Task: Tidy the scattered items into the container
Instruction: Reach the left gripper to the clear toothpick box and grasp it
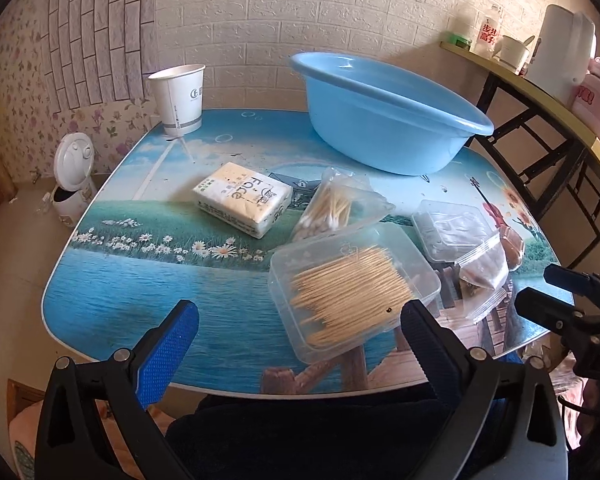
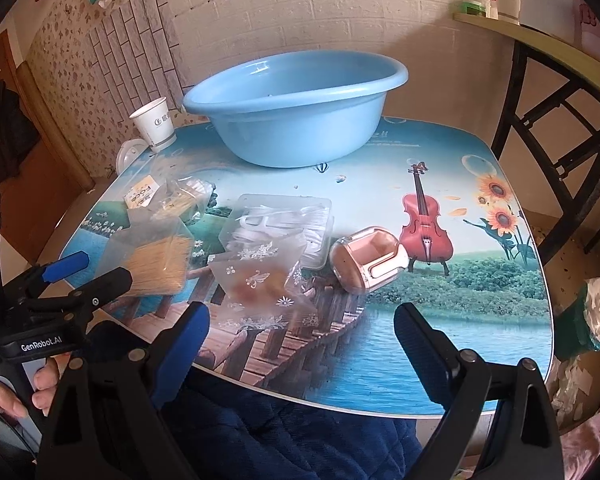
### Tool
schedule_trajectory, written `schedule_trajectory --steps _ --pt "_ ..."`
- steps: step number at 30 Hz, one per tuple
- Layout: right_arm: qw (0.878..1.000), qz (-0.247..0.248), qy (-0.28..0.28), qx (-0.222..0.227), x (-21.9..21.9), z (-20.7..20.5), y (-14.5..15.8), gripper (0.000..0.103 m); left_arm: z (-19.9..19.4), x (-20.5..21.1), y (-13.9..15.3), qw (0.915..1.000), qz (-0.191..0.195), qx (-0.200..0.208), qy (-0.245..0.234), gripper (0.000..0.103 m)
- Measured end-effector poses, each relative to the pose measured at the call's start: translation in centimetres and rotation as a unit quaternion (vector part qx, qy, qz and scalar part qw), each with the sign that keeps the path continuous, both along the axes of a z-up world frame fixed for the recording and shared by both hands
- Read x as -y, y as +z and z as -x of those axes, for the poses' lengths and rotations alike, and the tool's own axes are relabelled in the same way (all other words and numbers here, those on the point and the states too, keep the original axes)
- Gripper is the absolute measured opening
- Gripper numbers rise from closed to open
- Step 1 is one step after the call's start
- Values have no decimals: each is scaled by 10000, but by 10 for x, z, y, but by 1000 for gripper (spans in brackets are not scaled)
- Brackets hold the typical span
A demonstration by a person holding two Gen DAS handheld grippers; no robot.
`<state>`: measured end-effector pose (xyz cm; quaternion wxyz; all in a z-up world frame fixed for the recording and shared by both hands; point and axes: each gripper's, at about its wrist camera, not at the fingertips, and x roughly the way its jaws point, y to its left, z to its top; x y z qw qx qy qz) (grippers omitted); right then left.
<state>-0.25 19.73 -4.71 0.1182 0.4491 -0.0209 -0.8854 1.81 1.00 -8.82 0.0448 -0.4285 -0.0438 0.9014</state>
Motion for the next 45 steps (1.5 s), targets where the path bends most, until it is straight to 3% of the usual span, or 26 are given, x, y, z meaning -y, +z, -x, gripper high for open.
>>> schedule_trajectory --steps 6,10,13,15,17,24,26,30,34,40,42,45 --pt "10000 31 -13 73 8 4 -4 95 -1 -5 -2 9994 -235 100 -241 102" --pt "9996 193 -129 179 10 11 -4 95 -8 -15 4 9971 -321 -83 -678 102" --pt "9998 94 -102 141 16 12 -4 95 -12 -15 10 9966 -231 -265 -741 102" --pt "9999 51 -67 142 20 13 -6 92 -10 -12 10 9972 -190 -279 -670 102" --pt "9997 84 0 247 22 16 -10 81 -8 -7 8 9978 -209 -228 -591 102" --pt "9994 -15 21 351 28 19 -20 79 -1 3 4 9974 -47 -288 -661 102" --pt "9992 -16 61 387 30 21 -22 70 2 6 5 9965 32 -348 -763 102" --pt "9993 -66 79 373 32 23 -24 65 11 10 5 9940 152 -436 -989 102" --pt "9993 -51 43 375 32 23 -22 62 15 6 5 9887 169 -504 -1403 102" --pt "9992 -47 41 405 30 23 -22 61 20 -8 2 9734 455 -696 -2136 102" --pt "9991 -40 31 416 30 23 -22 61 22 -11 2 9707 451 -697 -2254 100" --pt "9991 -31 5 430 28 21 -21 61 19 -13 4 9688 270 -614 -2387 78"
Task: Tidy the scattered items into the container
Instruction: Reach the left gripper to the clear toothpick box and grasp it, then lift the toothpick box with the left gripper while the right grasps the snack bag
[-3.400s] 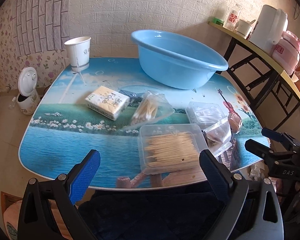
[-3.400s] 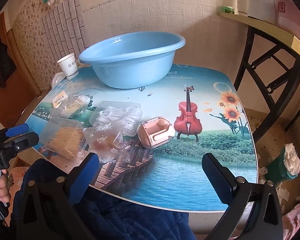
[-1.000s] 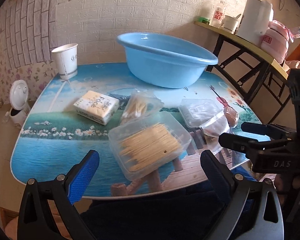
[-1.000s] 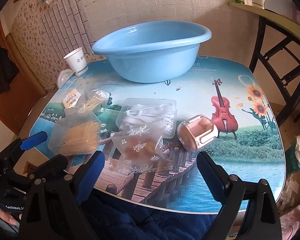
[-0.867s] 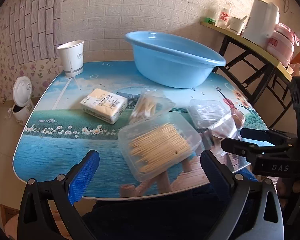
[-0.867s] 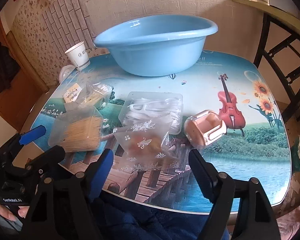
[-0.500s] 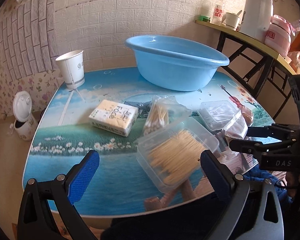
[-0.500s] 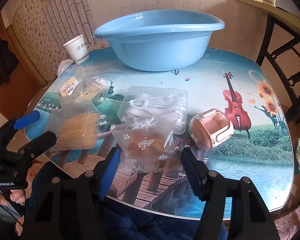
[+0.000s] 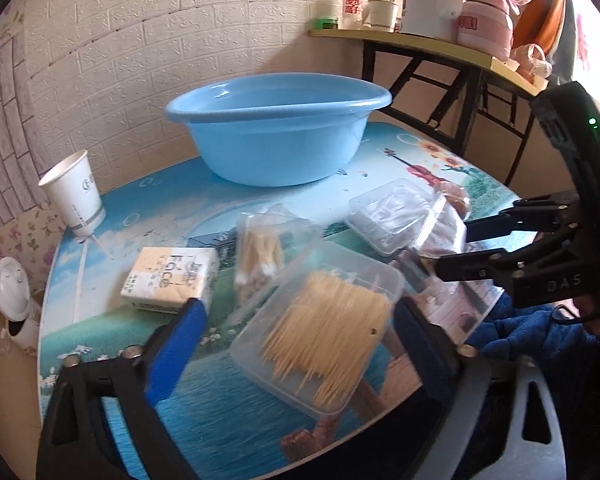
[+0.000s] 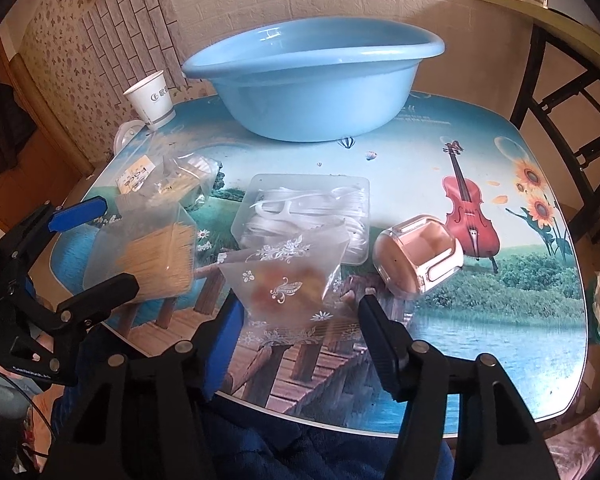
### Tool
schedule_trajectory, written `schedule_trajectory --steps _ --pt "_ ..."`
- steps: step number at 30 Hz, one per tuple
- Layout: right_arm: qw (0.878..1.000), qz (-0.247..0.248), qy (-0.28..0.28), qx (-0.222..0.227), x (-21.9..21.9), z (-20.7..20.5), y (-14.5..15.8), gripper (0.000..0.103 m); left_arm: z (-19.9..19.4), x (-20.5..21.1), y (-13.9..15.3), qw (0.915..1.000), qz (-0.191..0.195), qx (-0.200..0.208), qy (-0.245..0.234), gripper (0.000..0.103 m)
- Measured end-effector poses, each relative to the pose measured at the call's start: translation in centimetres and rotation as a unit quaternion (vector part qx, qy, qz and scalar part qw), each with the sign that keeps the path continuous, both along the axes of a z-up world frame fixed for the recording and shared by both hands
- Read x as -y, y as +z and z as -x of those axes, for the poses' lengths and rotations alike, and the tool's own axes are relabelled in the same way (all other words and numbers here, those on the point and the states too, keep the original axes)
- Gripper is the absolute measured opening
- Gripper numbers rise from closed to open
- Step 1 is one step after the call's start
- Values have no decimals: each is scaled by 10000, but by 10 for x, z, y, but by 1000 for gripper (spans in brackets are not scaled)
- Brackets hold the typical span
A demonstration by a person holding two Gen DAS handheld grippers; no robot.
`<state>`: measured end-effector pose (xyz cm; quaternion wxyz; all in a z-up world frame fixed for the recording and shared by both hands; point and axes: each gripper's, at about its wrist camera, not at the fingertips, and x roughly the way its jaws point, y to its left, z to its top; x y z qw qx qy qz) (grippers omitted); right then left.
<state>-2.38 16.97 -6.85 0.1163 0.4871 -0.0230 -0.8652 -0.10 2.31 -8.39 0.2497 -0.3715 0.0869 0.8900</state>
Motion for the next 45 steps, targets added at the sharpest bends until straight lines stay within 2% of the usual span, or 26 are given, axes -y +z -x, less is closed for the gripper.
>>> schedule_trajectory --steps 1,2,9,11,16,20,30,38,45 --pt "10000 4 -15 5 -1 0 0 61 -2 -2 0 10000 1 17 -18 71" --pt "10000 10 -34 8 -2 -1 0 61 -6 -4 0 10000 39 -4 -7 71" --pt "10000 71 -34 15 -5 -3 0 61 -26 -7 1 9999 1 78 93 73" --pt "10000 83 -33 14 -5 -4 0 61 -27 -8 0 9997 52 65 247 78" --pt "10000 82 -37 15 -5 -5 0 61 -17 -7 -3 9968 -79 180 772 78" --pt "10000 45 -64 15 -5 -5 1 61 -13 -9 -6 9949 -87 188 991 78" --pt "10000 -58 1 -44 0 -2 0 62 -9 -17 -16 9941 45 290 1042 75" --pt "9998 -166 5 -107 4 1 -4 62 -9 -20 -18 9922 175 338 1191 63" --pt "9999 -147 16 -80 4 -4 -3 62 -12 -22 -15 9867 87 539 1532 60"
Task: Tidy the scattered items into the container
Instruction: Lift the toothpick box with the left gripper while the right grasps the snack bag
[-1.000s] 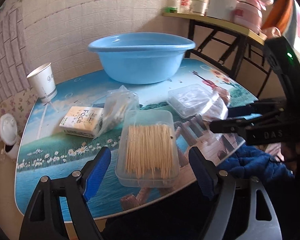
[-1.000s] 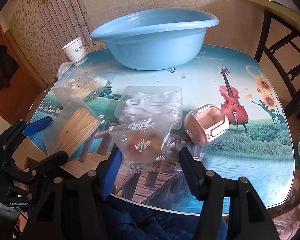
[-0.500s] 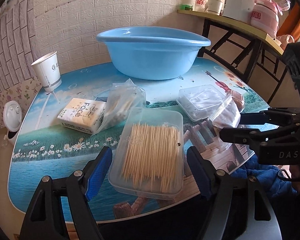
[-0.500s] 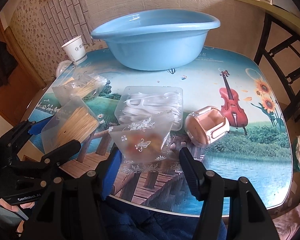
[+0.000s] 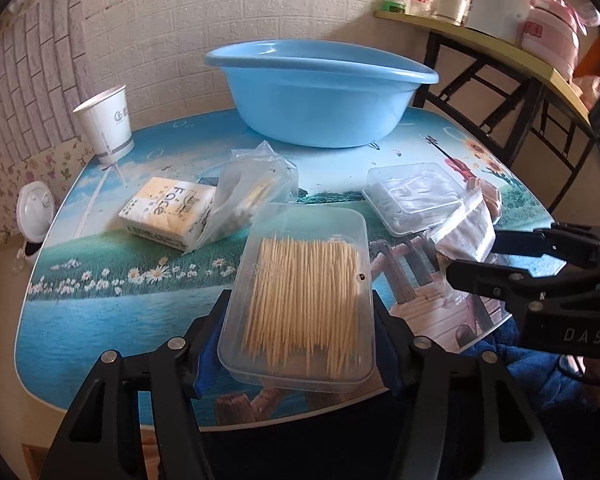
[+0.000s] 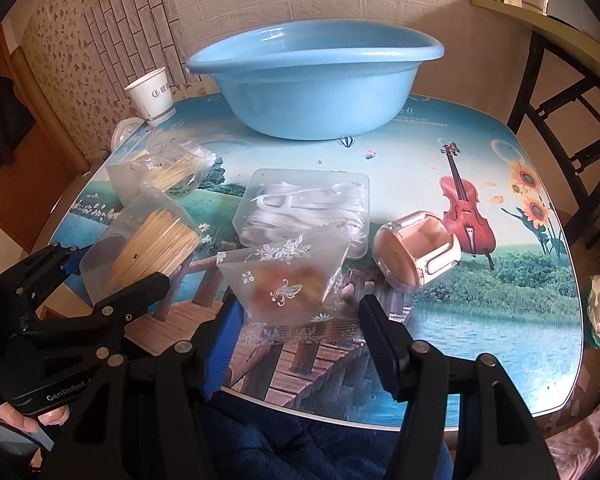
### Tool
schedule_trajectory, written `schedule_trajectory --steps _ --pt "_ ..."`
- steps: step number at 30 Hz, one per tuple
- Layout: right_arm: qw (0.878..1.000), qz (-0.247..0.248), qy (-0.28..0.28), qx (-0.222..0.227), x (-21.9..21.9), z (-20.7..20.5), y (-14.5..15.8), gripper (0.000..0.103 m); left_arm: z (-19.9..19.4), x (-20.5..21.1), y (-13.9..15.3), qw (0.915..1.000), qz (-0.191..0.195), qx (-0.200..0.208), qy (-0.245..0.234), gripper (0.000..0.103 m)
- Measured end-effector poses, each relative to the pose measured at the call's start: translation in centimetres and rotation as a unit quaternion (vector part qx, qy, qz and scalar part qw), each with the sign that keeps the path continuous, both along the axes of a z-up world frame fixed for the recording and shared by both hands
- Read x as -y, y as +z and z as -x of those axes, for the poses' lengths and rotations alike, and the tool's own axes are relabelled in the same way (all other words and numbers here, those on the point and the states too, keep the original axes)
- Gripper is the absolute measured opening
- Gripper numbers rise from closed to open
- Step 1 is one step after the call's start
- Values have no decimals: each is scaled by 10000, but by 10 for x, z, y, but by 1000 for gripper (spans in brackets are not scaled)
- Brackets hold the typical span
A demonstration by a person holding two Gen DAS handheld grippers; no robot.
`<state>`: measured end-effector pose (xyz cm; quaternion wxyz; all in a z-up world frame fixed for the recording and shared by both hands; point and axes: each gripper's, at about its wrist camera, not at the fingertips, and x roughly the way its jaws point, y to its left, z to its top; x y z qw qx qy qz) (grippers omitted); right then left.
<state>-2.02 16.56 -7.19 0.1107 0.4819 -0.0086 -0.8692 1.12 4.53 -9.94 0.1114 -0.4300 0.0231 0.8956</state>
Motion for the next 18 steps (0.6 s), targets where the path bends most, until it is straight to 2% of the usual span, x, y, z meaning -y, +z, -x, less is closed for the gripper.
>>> schedule_trajectory --steps 5,13,18 --pt "10000 5 -64 25 -2 -4 0 62 -4 0 1 9990 -174 77 415 60" --pt "9999 -23 -135 -28 -3 -8 2 61 -7 -1 3 9951 -197 155 956 60" --pt "9999 11 -135 7 -3 -10 0 61 -8 -3 3 9946 -102 122 1028 60"
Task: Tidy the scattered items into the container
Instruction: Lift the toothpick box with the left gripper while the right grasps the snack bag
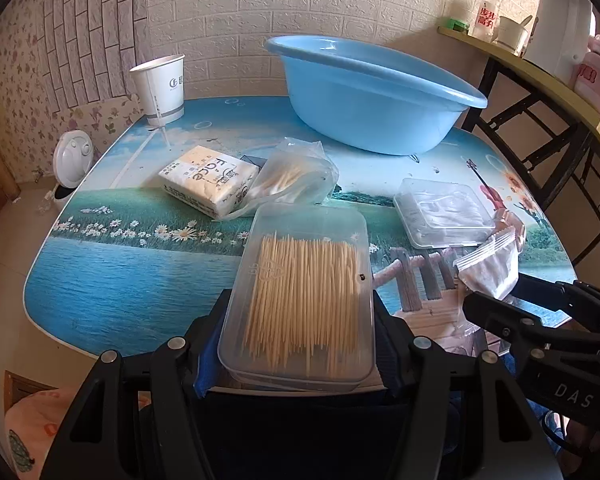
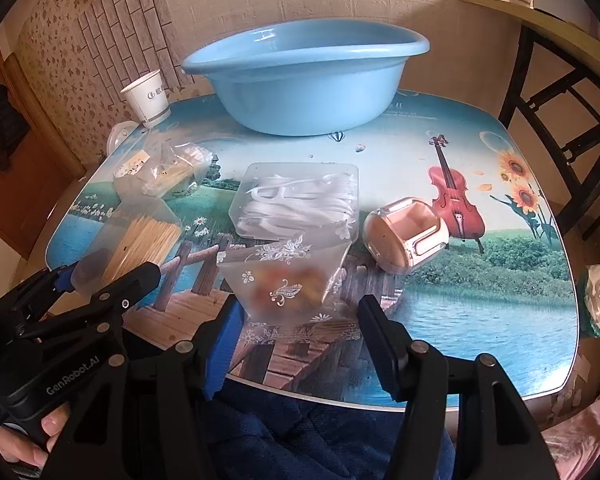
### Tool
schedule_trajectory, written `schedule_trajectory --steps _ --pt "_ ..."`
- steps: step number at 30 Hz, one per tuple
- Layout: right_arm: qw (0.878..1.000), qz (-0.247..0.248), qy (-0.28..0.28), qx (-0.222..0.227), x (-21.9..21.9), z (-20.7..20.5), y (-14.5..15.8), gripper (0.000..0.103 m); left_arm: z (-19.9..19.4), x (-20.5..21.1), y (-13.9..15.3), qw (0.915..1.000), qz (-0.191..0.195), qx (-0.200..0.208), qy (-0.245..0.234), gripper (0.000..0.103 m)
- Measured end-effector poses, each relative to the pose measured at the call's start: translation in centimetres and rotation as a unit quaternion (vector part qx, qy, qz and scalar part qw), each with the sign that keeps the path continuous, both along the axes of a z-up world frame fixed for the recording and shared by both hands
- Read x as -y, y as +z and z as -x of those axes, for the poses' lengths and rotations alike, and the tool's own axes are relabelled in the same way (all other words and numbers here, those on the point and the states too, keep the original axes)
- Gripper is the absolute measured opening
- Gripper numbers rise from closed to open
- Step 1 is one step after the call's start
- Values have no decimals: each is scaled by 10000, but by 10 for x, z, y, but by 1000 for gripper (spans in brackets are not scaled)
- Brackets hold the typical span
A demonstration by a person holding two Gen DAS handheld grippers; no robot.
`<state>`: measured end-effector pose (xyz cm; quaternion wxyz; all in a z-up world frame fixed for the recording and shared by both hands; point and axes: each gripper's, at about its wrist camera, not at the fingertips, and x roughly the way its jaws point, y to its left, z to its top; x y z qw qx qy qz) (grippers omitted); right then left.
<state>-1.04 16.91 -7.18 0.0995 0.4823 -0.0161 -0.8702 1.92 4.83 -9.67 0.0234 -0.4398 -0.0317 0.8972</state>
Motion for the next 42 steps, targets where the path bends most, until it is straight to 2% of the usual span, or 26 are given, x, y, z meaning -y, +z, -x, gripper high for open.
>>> schedule_trajectory --steps 15,23,35,42 --pt "9999 -61 114 -73 8 7 -2 61 4 -5 -4 9997 97 -207 -119 63" --pt "9999 -28 113 -86 6 3 0 60 0 -4 -2 9996 37 -217 -154 59" --pt "9997 75 99 -205 0 -5 16 58 -13 0 17 9991 -93 -379 -184 59" --pt "9989 333 70 -332 -8 -13 37 58 -26 5 47 9971 -173 -712 -198 59"
